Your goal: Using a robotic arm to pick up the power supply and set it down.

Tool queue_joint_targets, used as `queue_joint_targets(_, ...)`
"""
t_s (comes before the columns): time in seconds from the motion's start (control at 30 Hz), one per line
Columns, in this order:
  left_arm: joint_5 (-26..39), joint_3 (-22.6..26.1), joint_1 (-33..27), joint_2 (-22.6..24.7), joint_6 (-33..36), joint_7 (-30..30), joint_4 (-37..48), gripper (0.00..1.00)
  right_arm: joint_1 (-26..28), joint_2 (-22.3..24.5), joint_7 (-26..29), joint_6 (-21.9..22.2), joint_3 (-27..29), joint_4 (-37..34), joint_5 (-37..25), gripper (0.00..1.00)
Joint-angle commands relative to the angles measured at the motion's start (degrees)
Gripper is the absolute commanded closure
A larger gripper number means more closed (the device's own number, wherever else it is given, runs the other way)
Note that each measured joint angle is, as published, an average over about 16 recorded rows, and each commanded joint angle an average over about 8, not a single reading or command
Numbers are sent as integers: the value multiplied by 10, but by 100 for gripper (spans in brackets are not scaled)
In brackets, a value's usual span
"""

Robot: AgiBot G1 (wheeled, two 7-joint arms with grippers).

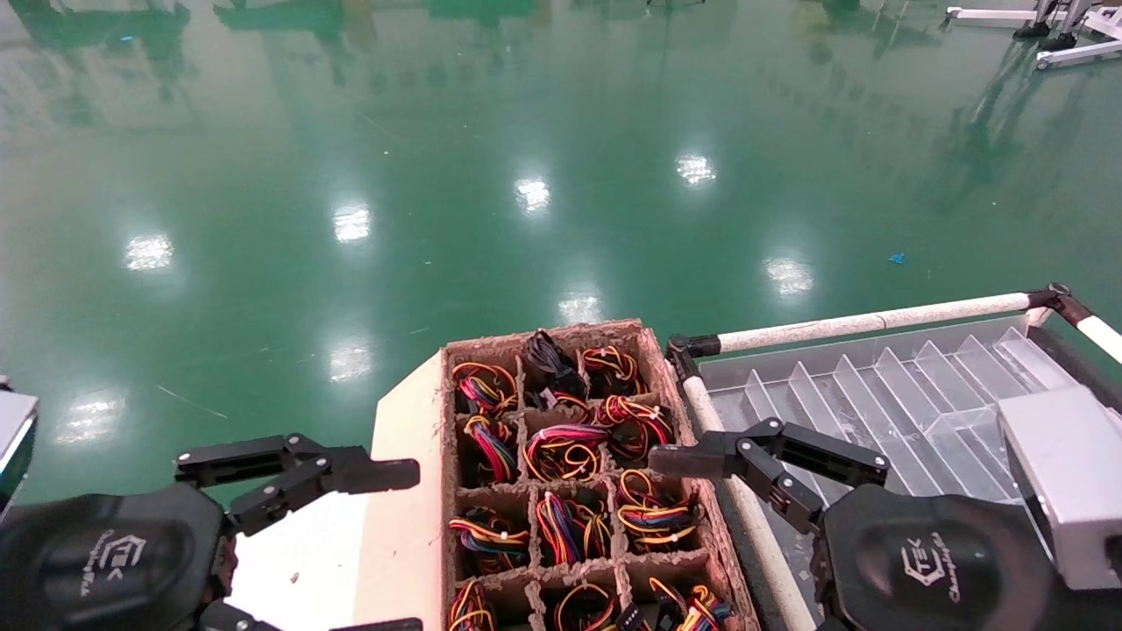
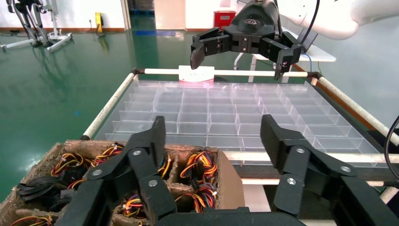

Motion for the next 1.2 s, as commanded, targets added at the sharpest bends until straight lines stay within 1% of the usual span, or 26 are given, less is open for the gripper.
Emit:
queue_joint_targets(0.03, 0, 0, 0, 0, 0, 0, 0, 100, 0, 0, 0, -2, 1, 0, 2, 0)
queue_joint_targets(0.13, 0, 0, 0, 0, 0, 0, 0, 100, 2, 1, 0, 12, -3, -2, -15, 0)
queue_joint_targets(0.23, 0, 0, 0, 0, 0, 0, 0, 100, 8, 0, 4, 38, -11, -1, -49, 0)
queue_joint_targets(0.37, 0, 0, 0, 0, 0, 0, 0, 100, 26, -11, 17, 82, -30, 3, -110, 0)
queue_joint_targets(0.53, 0, 0, 0, 0, 0, 0, 0, 100, 67, -40, 37, 129, -65, 5, -202, 0)
queue_joint_targets(0.57, 0, 0, 0, 0, 0, 0, 0, 100, 76, -47, 41, 136, -73, 5, -222, 3)
queue_joint_targets(0.6, 0, 0, 0, 0, 0, 0, 0, 100, 86, -54, 46, 143, -81, 4, -242, 11)
queue_joint_targets(0.8, 0, 0, 0, 0, 0, 0, 0, 100, 144, -103, 70, 175, -130, -10, -359, 86)
queue_joint_targets(0.83, 0, 0, 0, 0, 0, 0, 0, 100, 153, -111, 72, 180, -137, -14, -377, 96)
queue_joint_targets(0.87, 0, 0, 0, 0, 0, 0, 0, 100, 161, -118, 75, 186, -143, -20, -394, 100)
queue_joint_targets(1.03, 0, 0, 0, 0, 0, 0, 0, 100, 191, -152, 85, 209, -165, -55, -455, 100)
queue_joint_targets(1.2, 0, 0, 0, 0, 0, 0, 0, 99, 212, -176, 84, 212, -185, -91, -494, 100)
